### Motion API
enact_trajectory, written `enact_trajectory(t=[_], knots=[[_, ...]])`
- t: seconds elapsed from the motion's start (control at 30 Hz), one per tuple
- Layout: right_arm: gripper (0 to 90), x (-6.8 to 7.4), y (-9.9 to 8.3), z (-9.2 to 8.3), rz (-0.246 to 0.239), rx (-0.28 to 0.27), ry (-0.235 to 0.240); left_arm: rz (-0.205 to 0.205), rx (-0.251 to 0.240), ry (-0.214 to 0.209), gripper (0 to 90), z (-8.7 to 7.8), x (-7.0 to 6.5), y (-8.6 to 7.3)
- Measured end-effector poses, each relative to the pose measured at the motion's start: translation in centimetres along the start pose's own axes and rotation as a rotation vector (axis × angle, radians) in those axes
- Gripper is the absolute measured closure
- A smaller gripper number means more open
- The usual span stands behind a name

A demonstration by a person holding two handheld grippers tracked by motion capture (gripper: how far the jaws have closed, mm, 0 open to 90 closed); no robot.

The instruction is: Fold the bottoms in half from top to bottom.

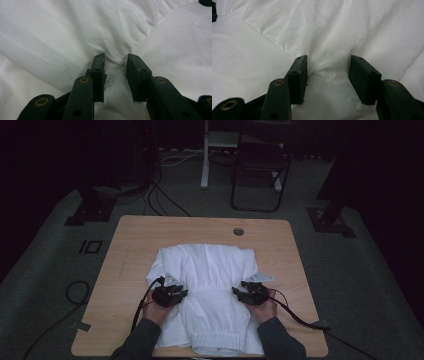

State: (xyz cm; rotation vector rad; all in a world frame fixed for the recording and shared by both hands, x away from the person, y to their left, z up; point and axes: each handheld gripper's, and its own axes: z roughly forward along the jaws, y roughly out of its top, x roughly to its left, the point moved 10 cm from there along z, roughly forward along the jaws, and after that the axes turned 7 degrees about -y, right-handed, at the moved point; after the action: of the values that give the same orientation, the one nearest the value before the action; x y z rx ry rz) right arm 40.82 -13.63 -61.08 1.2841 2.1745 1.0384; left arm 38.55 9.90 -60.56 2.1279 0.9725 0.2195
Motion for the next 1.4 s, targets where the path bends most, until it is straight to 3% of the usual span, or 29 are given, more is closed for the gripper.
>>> enact_trajectory(t=[0.1,0.2,0.3,0.4,0.53,0.67,0.7,0.8,0.9,0.93,1.0,1.07,1.1,1.13,1.2,1.23,1.33,1.37,1.4], knots=[[48.9,0.7,-0.5,-0.6,-0.012,0.001,0.0,-0.033,-0.011,-0.018,68.2,-0.7,-0.4,-0.3],[49.2,0.9,-0.7,-0.7,-0.028,0.002,-0.009,-0.023,-0.054,-0.005,61.4,-1.9,0.2,1.0],[49.3,0.9,-0.7,-0.7,-0.026,0.002,-0.008,-0.041,-0.113,0.084,52.2,-3.3,2.7,3.6],[49.3,0.9,-0.7,-0.7,-0.026,0.002,-0.008,-0.086,-0.141,0.188,40.4,-3.8,6.5,6.1],[49.2,0.9,-0.7,-0.7,-0.027,0.003,-0.007,-0.149,-0.123,0.261,29.3,-2.1,10.6,7.9],[49.2,0.9,-0.7,-0.7,-0.024,0.003,-0.005,-0.214,-0.049,0.315,22.4,0.4,14.0,7.3],[49.2,0.9,-0.6,-0.7,-0.023,0.003,-0.005,-0.239,-0.028,0.303,21.0,1.1,14.6,6.9],[49.2,0.9,-0.6,-0.7,-0.023,0.003,-0.002,-0.24,0.02,0.303,19.5,2.2,15.4,6.1],[49.2,0.8,-0.6,-0.7,-0.023,0.002,0.0,-0.288,0.016,0.251,20.2,2.7,15.7,5.5],[49.2,0.8,-0.6,-0.7,-0.023,0.002,0.0,-0.282,0.017,0.249,22.3,2.6,15.8,5.4],[49.2,0.8,-0.6,-0.7,-0.023,0.003,0.0,-0.26,0.026,0.224,31.0,2.5,15.5,5.5],[49.2,0.8,-0.6,-0.7,-0.021,0.005,0.003,-0.251,0.026,0.184,47.2,2.4,15.0,5.6],[49.3,0.8,-0.6,-0.7,-0.022,0.008,0.01,-0.251,0.026,0.184,55.6,2.4,15.0,5.6],[50.3,0.7,-0.5,-0.7,-0.015,0.02,0.027,-0.257,0.02,0.142,63.7,2.5,14.6,5.7],[53.8,0.4,-0.2,-0.8,0.011,0.052,0.062,-0.261,0.015,0.13,69.5,2.6,14.4,5.7],[54.2,0.0,0.3,-1.0,0.023,0.05,0.077,-0.262,0.016,0.13,70.3,2.6,14.4,5.7],[54.6,-1.4,2.0,-1.3,0.029,0.012,0.042,-0.26,0.015,0.13,70.9,2.6,14.4,5.7],[50.4,-3.6,4.3,-1.2,0.053,-0.023,-0.004,-0.26,0.015,0.129,70.9,2.6,14.4,5.7],[47.5,-4.7,5.2,-0.9,0.065,-0.026,-0.03,-0.261,0.015,0.13,70.9,2.6,14.4,5.7]])
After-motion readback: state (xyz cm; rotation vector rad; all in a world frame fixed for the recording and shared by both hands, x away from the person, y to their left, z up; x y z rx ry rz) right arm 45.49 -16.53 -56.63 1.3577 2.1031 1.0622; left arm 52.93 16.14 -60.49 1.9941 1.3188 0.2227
